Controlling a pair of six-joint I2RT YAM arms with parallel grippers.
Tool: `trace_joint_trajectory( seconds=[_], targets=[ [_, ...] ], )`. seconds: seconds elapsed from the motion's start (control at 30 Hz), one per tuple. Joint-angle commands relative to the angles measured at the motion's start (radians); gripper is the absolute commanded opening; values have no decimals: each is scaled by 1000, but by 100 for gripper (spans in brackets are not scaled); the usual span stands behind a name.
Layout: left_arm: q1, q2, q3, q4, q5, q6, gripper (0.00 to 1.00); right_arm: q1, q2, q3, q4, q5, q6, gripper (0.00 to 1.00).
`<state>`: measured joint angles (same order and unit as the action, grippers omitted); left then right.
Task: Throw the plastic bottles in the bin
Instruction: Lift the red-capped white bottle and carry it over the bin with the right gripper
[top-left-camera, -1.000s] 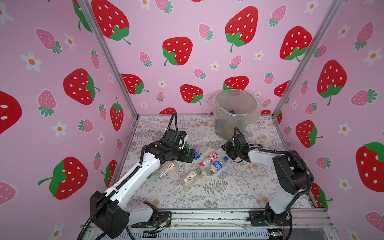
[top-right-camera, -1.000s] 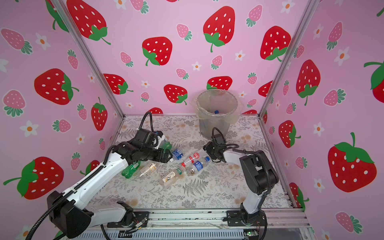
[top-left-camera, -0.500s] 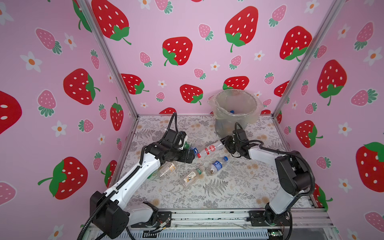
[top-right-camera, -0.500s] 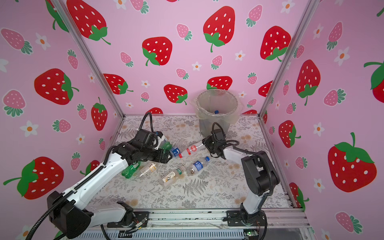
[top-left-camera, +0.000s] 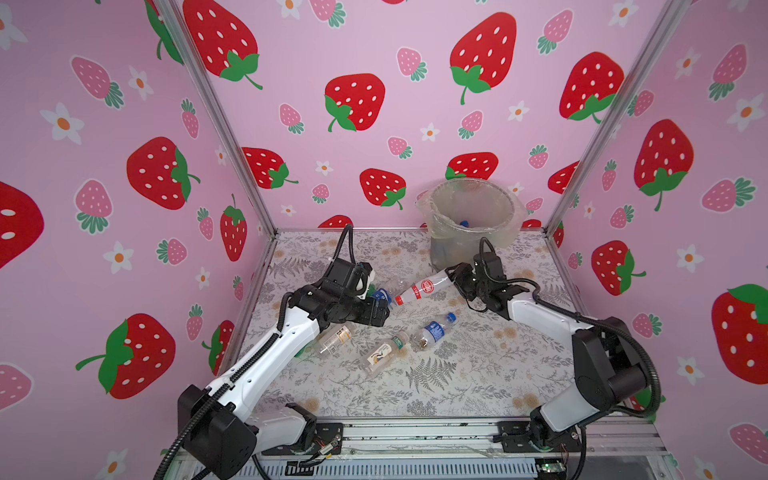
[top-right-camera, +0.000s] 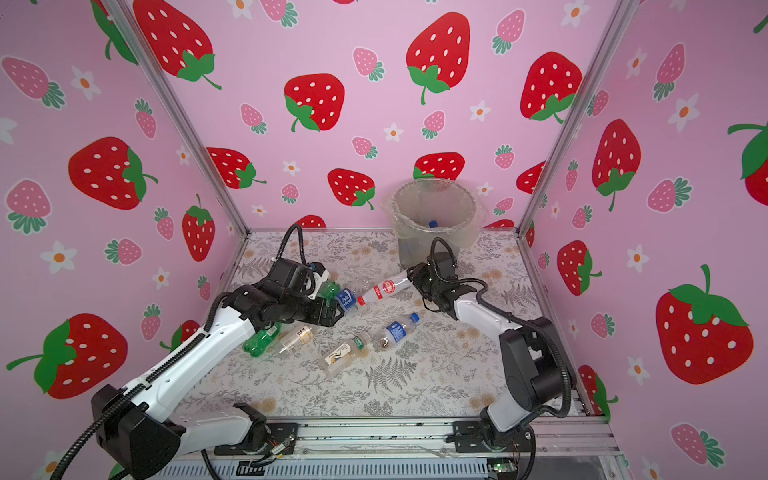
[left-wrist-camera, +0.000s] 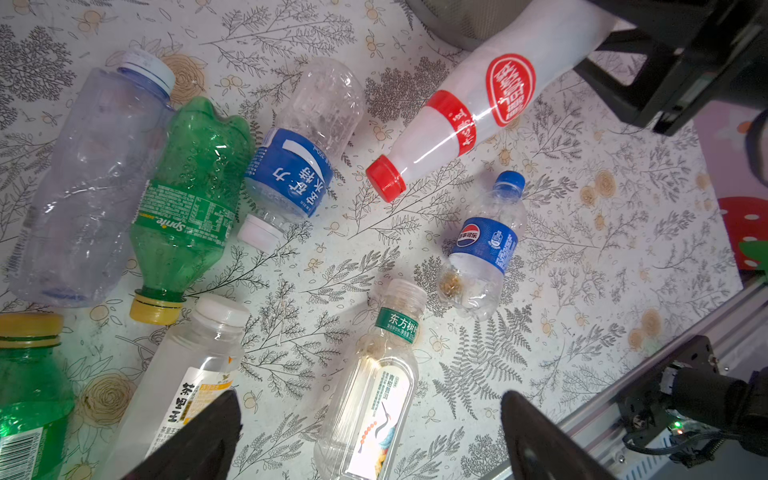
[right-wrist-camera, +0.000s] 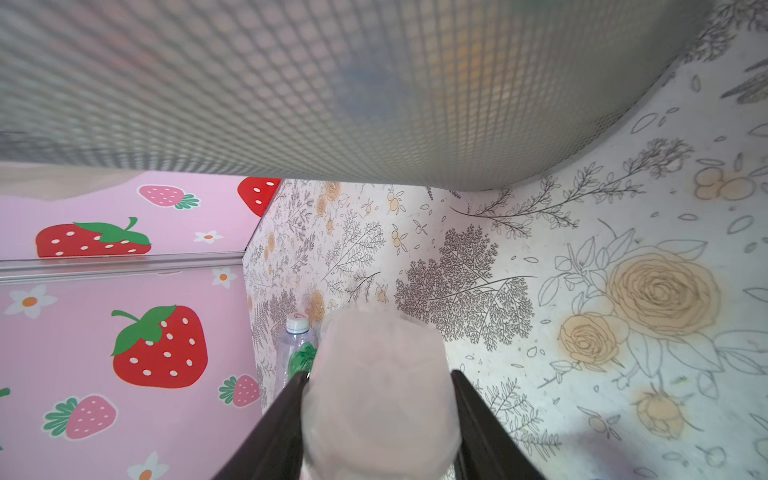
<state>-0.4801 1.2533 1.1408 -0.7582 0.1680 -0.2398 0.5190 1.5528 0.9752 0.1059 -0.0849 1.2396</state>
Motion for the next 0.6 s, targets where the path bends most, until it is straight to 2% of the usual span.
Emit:
trace_joint_trajectory(
  seconds=[0.0, 0.4, 0.57],
  targets=[
    [5, -12, -3, 8, -1, -1, 99, 6, -79, -18, -56, 57, -38, 53],
    [6, -11, -3, 9, -10, -1, 99, 6, -293, -26, -187, 112, -163, 52],
    [8, -8, -3, 9, -17, -1, 99, 6, -335, 26, -283, 153, -204, 53]
  ],
)
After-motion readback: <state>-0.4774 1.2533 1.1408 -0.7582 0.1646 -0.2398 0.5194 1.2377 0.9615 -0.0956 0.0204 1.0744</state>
